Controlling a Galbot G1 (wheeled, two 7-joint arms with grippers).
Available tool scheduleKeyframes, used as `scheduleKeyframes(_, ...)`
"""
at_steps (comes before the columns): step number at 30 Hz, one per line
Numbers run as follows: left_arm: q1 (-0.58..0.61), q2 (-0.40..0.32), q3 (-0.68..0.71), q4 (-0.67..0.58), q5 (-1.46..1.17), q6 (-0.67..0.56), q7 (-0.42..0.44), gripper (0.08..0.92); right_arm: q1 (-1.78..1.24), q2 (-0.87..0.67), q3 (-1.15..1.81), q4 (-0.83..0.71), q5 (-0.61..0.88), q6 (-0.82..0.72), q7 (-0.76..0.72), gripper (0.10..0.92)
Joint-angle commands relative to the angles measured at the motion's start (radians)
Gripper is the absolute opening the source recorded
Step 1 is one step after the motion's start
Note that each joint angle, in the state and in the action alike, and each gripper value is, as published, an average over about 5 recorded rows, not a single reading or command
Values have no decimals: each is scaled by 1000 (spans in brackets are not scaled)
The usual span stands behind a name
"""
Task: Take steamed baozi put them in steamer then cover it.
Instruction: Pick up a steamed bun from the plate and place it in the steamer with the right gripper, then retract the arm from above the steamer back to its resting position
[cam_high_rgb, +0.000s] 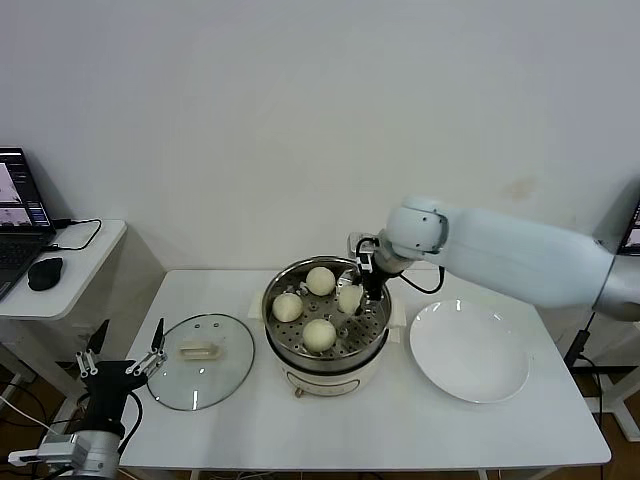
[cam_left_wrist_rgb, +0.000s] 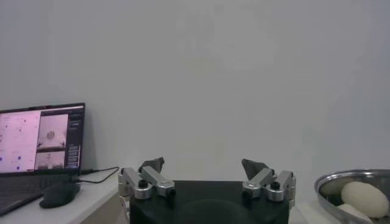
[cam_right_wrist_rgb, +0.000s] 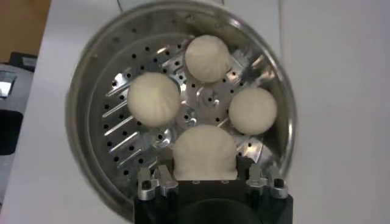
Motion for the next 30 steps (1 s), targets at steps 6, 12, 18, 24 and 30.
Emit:
scheduleKeyframes(6,-3,-3,6,4,2,1,0,823,-88,55,29,-97,-68,-3,15,625)
scheduleKeyframes(12,-3,-3,4,4,1,0,-2,823,-88,55,46,-95,-63,2,16,632)
scheduleKeyframes(18,-9,-4,8,2,1,1,-8,823,-51,18,75,-61,-45,8,5,749)
scheduleKeyframes(24,-18,0,15,-1,-2,5,-14,823,-2,-78,117,45,7,6,28,820)
scheduleKeyframes(30,-19,3,13,3,-5,10,-26,823,-86,-241,280,237,158,11,226,823)
